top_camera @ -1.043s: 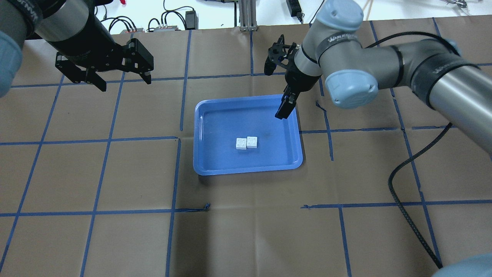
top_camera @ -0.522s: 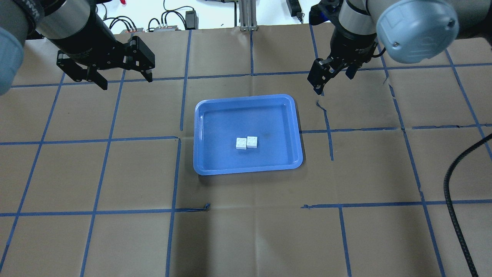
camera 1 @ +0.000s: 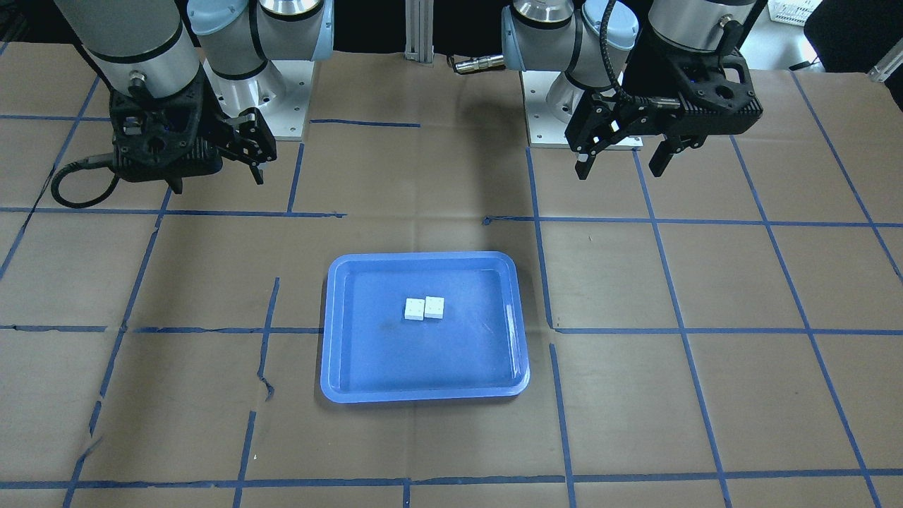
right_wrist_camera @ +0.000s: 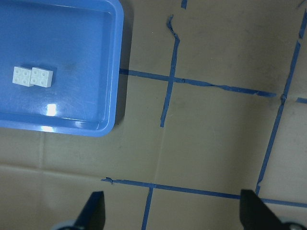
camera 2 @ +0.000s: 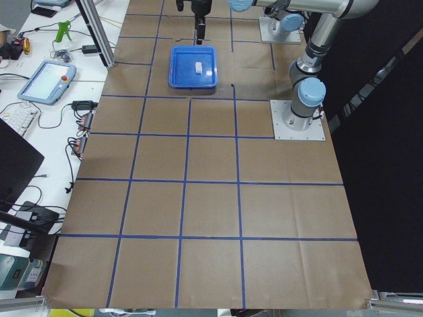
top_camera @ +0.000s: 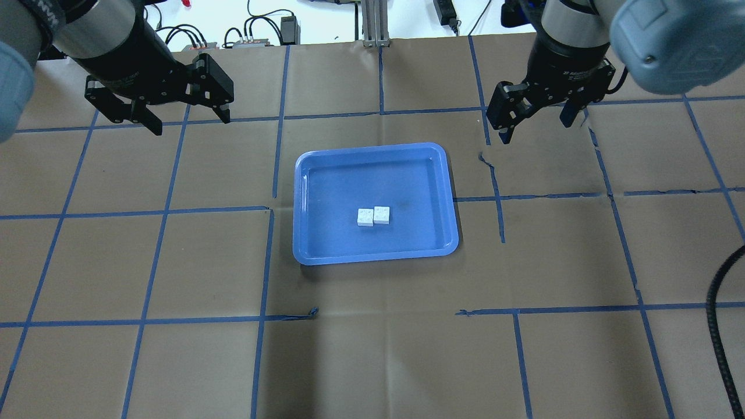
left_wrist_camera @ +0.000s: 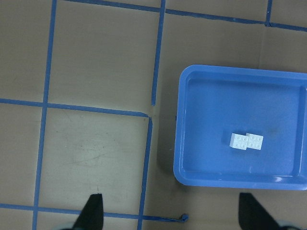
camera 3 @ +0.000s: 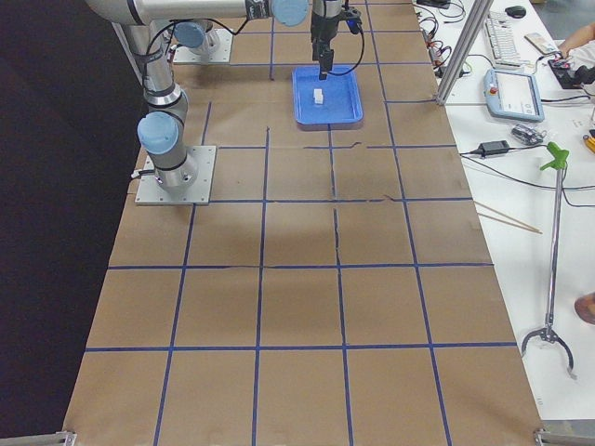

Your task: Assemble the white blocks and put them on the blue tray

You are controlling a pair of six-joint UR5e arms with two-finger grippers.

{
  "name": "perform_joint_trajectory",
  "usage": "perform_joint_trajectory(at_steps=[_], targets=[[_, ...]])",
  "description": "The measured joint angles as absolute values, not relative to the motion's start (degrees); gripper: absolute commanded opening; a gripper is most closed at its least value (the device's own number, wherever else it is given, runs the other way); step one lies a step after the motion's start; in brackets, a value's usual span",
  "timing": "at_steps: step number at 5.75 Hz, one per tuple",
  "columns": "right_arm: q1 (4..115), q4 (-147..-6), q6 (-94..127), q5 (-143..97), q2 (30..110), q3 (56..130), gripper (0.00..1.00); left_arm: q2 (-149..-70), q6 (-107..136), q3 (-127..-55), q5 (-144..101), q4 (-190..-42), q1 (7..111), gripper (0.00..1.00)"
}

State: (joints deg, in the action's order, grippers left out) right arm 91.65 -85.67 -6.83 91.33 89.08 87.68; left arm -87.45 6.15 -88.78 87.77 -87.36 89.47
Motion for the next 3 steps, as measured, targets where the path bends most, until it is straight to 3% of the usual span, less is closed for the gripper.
perform_joint_trajectory(at_steps=[3], targets=[[89.3, -84.9, -6.1, 91.1, 90.5, 88.3, 1.0, -87.5, 5.8, -89.3, 87.8, -87.4, 89.4, 0.99]])
